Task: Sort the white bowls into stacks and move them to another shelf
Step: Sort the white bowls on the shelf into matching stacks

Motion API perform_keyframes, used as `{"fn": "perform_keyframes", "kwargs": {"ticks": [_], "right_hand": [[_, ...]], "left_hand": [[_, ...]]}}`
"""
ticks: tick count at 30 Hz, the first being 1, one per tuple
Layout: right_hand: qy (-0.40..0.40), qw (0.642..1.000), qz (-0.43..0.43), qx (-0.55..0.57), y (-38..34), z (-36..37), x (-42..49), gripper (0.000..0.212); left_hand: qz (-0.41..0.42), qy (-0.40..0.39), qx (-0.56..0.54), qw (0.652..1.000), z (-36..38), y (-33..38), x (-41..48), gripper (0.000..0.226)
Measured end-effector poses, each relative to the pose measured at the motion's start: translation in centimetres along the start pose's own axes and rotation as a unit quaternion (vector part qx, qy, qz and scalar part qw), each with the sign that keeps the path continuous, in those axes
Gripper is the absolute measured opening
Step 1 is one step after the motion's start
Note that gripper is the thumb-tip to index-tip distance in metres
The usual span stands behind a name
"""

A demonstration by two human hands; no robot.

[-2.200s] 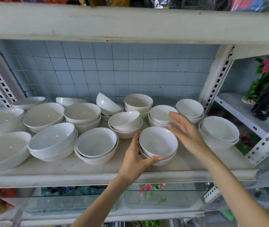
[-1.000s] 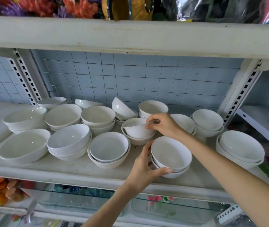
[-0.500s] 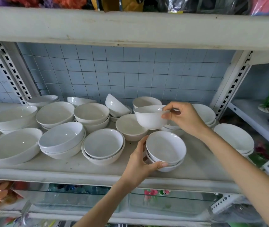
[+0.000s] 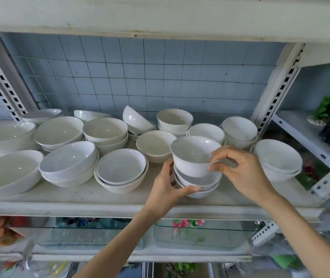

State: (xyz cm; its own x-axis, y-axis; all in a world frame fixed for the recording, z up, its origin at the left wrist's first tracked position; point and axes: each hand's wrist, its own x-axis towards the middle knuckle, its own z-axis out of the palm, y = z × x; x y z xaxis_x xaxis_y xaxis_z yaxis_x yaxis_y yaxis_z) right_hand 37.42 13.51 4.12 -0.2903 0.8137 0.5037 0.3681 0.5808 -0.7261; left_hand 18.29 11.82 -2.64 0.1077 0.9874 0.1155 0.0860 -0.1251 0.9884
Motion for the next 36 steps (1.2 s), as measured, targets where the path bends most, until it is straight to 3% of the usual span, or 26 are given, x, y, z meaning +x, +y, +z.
{"fn": "perform_keyframes", "kwargs": {"ticks": [4,8,12,16,26,27,30,32,36], "right_hand": [[0.012,1.000,-0.011,-0.003,0.7,0.4,-1.0,0.010],[0.020,1.000,-0.013,-0.018,1.5,0.5,-1.5,0.029],[0.020,1.000,0.001,0.000,1.8,0.7,-1.8,0.008],[0.026,0.999,0.020,0.015,2.3,0.6,-2.1,0.034],[-0.015,0.996,0.077,0.039,2.1,0.7,-2.6,0.035],[-0.022,0.995,0.085,0.052,2.1,0.7,-2.7,0.042],[-0.026,0.976,0.139,0.167,2.1,1.1,-3.1,0.097],[-0.031,0.962,0.170,0.211,1.9,1.6,-3.3,0.121],[-0.026,0.964,0.168,0.207,1.7,2.0,-3.3,0.102]], "left_hand": [[0.005,0.005,-0.006,1.000,0.1,0.2,-0.1,0.086],[0.006,0.007,0.001,1.000,0.0,0.0,0.1,0.084],[0.003,-0.005,0.001,1.000,-0.3,0.0,0.1,0.083],[-0.002,-0.067,-0.006,0.998,-0.6,0.0,0.0,0.098],[-0.006,-0.067,-0.008,0.998,-0.4,-0.2,0.2,0.089],[-0.004,-0.066,-0.008,0.998,-0.4,-0.2,0.2,0.089],[0.009,-0.058,-0.004,0.998,-0.4,-0.3,0.1,0.088],[0.020,-0.053,-0.006,0.998,-0.4,-0.2,-0.1,0.090],[0.060,-0.045,-0.005,0.997,-0.1,0.7,-0.4,0.083]]}}
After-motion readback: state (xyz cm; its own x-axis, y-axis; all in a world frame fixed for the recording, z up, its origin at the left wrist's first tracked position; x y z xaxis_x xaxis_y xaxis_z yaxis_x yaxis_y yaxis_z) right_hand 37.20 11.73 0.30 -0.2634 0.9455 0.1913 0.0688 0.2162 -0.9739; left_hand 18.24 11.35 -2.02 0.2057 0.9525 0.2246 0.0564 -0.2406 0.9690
